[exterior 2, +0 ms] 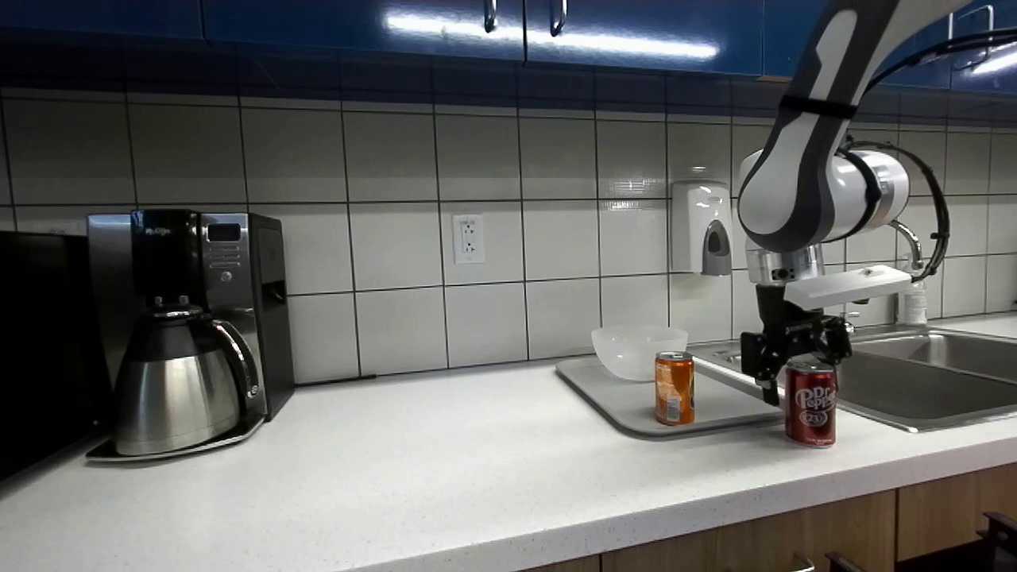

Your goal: Put the orange and red cans on the tray

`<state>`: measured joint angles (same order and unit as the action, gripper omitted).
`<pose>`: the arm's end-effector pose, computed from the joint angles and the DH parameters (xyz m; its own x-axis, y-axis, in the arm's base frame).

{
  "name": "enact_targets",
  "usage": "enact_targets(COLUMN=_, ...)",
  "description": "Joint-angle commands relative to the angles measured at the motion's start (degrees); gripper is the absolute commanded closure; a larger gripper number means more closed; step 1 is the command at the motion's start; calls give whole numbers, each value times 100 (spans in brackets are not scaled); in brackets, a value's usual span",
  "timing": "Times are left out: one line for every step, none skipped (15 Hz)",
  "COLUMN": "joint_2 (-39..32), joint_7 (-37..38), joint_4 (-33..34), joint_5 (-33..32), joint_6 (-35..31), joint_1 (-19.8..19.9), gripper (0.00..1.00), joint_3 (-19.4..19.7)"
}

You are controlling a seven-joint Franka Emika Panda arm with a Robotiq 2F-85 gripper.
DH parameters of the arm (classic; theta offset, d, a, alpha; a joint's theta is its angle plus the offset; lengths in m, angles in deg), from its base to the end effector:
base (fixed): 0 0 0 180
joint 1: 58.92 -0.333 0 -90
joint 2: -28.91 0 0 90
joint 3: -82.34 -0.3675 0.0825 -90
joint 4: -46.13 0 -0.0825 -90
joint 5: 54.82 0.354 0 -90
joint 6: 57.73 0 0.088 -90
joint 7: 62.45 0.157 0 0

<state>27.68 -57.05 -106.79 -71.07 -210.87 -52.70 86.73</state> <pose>0.3974 -0.0724 0.2574 0.9994 -0.0263 -0.0217 -0.0234 -0.9917 0.1262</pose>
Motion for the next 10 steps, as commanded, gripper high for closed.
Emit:
enact_targets(joint_2=-72, joint_7=72, joint_4=54, joint_5=-83, joint_6=-133, joint_1=-53, gripper=0, joint_3=59)
enact_targets(joint_2=-63, joint_7=79, joint_4=45, joint_5=-85, joint_6=-145, joint_1=-56, gripper=0, joint_3=65)
enact_targets(joint_2=-36, joint_7=89, joint_4=30, joint_5=-92, joint_6=-141, joint_1=-54, gripper=0, joint_3=71)
enact_targets(joint_2=-16, joint_7=94, joint_4=18, joint_5=-101, joint_6=-137, joint_1=-51, gripper=0, joint_3=76)
enact_targets(joint_2=15, joint_7=106, joint_4=-2, joint_5=-120, joint_6=-134, joint_1=-45, gripper=0, joint_3=86)
enact_targets(joint_2=35, joint_7=105, joint_4=-15, joint_5=-118, joint_6=-132, joint_1=-40, gripper=0, joint_3=95)
enact_targets(joint_2=64, joint_7=120, joint_4=-30, joint_5=-134, joint_6=-125, joint_1=-32, gripper=0, joint_3=109)
enact_targets(joint_2=96, joint_7=112, joint_4=-50, joint_5=-123, joint_6=-119, joint_1=-26, gripper=0, joint_3=121)
enact_targets(joint_2=124, joint_7=116, joint_4=-72, joint_5=-128, joint_6=-119, joint_1=-22, gripper=0, joint_3=136)
enact_targets(joint_2=142, joint_7=109, joint_4=-86, joint_5=-119, joint_6=-108, joint_1=-20, gripper=0, joint_3=149)
